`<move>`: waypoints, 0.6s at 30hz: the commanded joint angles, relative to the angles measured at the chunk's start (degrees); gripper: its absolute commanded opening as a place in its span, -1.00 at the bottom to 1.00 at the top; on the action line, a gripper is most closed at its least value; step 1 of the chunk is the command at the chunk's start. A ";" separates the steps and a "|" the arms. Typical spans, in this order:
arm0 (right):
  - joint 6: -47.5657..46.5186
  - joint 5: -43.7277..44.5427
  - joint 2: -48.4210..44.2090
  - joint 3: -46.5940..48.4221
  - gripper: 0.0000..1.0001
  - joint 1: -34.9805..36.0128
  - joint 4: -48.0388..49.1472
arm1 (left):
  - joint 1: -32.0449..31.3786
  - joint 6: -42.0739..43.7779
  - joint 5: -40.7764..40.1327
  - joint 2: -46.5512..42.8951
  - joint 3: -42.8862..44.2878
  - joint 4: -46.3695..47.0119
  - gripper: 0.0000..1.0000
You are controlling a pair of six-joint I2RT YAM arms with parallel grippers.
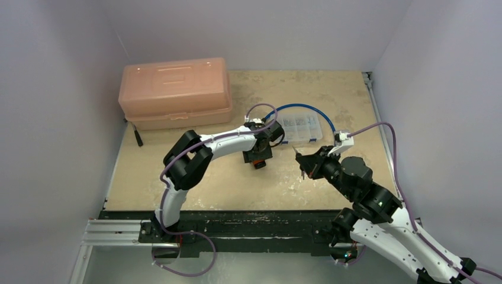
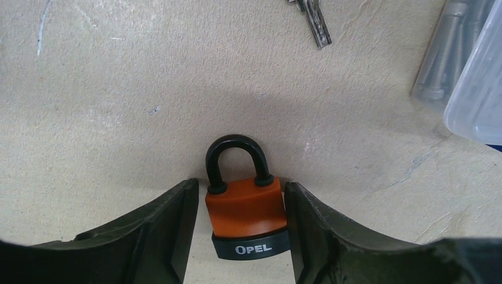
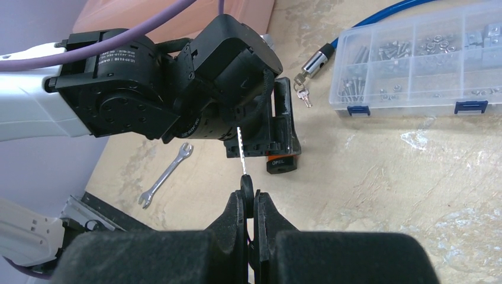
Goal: Unlock with the key
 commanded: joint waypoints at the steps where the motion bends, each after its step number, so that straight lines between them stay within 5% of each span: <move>1: -1.00 1.51 -0.74 -0.33 -1.00 -0.15 0.87 | -0.09 1.09 2.10 1.04 0.76 1.37 0.11; 4: -0.91 1.62 -0.74 -0.40 -1.00 -0.15 0.87 | -0.08 1.42 3.55 0.27 -0.99 4.30 -0.15; 10: -0.56 1.68 -0.83 -0.40 -1.00 -0.15 0.50 | -0.07 2.13 5.37 -2.40 -5.14 9.36 -1.00; 18: 0.52 2.03 -0.55 -0.27 -1.00 -0.20 -0.01 | 0.48 1.66 5.04 -10.00 -13.24 16.24 -1.00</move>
